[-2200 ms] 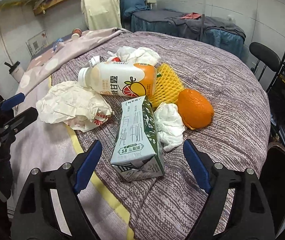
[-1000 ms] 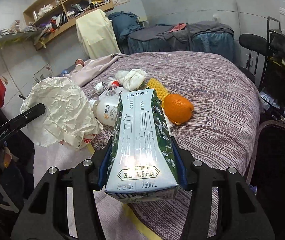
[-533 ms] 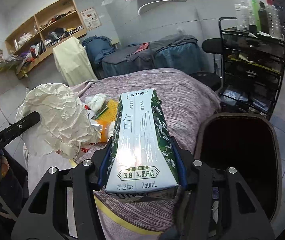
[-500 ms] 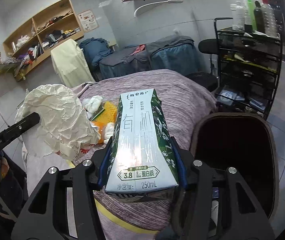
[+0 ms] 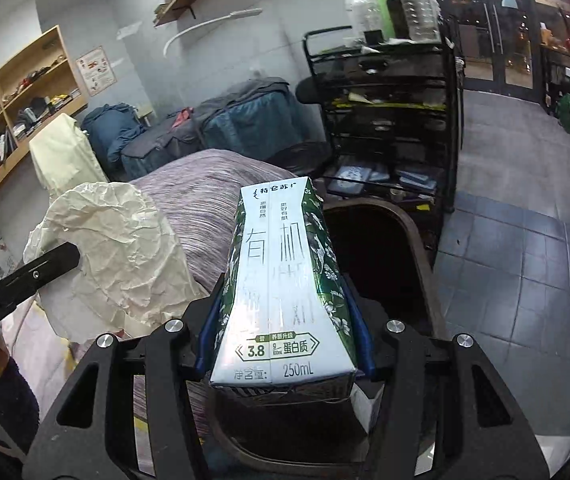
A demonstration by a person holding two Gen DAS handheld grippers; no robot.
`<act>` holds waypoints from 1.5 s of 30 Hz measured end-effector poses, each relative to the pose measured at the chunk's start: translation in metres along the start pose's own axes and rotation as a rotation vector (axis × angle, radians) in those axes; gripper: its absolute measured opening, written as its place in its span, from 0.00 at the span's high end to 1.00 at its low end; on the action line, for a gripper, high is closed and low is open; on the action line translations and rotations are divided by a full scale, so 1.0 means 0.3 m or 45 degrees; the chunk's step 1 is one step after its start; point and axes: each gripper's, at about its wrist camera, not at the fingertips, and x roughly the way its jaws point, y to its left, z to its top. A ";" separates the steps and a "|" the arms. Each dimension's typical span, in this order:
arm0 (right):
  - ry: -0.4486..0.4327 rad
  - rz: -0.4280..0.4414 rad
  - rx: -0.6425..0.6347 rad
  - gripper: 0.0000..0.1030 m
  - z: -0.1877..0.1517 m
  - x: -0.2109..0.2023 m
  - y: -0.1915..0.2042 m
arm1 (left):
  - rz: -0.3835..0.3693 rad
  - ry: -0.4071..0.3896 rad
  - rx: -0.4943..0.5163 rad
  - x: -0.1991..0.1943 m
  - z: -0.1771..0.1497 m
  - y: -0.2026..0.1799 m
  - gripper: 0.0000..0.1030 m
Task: Collect trash
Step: 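Carry both items to the bin while the right tool drops the milk carton inside, then lower the crumpled paper into the bin and open the left tool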
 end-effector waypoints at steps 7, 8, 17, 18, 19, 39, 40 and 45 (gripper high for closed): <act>0.121 -0.083 0.026 0.48 -0.046 0.111 -0.074 | 0.000 0.100 0.068 0.132 -0.017 -0.085 0.94; 0.140 -0.093 0.024 0.48 -0.053 0.131 -0.078 | 0.005 0.105 0.077 0.147 -0.018 -0.093 0.94; 0.286 -0.239 -0.019 0.47 -0.111 0.261 -0.093 | 0.080 0.098 0.143 0.178 -0.020 -0.117 0.94; 0.294 -0.246 -0.018 0.47 -0.116 0.263 -0.094 | 0.080 0.103 0.142 0.182 -0.019 -0.115 0.94; 0.295 -0.252 -0.017 0.47 -0.118 0.262 -0.093 | 0.081 0.108 0.141 0.186 -0.020 -0.113 0.94; -0.001 -0.348 0.046 0.27 -0.013 0.010 -0.144 | 0.035 0.188 0.258 0.282 -0.011 -0.222 0.94; -0.007 -0.350 0.055 0.27 -0.010 0.005 -0.151 | 0.029 0.193 0.261 0.286 -0.012 -0.228 0.94; -0.025 -0.368 0.088 0.26 -0.006 -0.012 -0.173 | 0.007 0.220 0.279 0.308 -0.021 -0.247 0.94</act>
